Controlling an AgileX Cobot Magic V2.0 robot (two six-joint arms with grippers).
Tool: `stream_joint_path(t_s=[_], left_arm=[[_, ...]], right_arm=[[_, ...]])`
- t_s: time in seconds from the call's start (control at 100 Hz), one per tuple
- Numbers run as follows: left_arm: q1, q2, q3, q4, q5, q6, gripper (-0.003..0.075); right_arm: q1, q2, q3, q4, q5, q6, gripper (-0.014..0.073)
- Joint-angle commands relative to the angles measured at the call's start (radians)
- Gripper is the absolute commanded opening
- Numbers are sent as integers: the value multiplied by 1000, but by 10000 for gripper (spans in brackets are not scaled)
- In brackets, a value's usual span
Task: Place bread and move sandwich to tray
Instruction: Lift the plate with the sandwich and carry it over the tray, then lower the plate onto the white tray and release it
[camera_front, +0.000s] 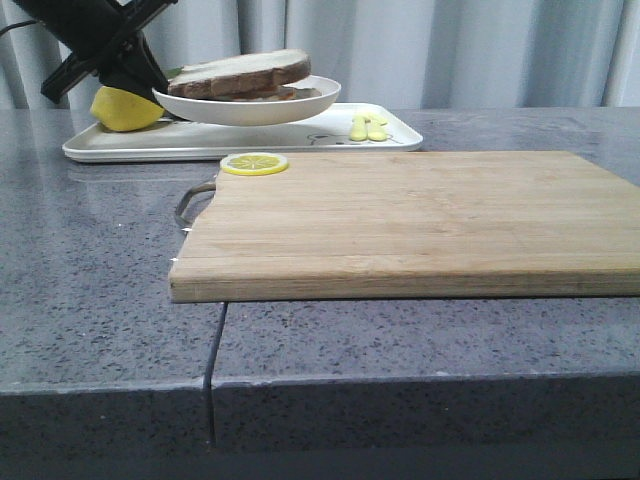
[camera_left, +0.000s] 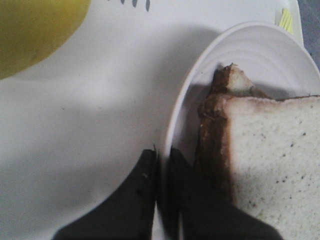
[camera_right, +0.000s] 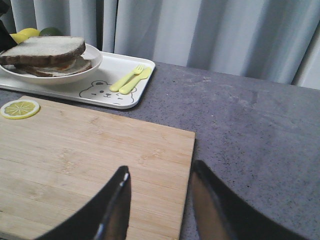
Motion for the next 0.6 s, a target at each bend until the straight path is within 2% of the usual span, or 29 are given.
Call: stream_joint_path(t_s=[0.0, 0.59], left_arm=[[-6, -73, -41, -74, -73, -23, -19], [-6, -18, -41, -68, -94, -57, -19]], right_arm=[[-6, 6, -25, -9, -75, -1, 314], [-6, 6, -25, -9, -75, -1, 314]])
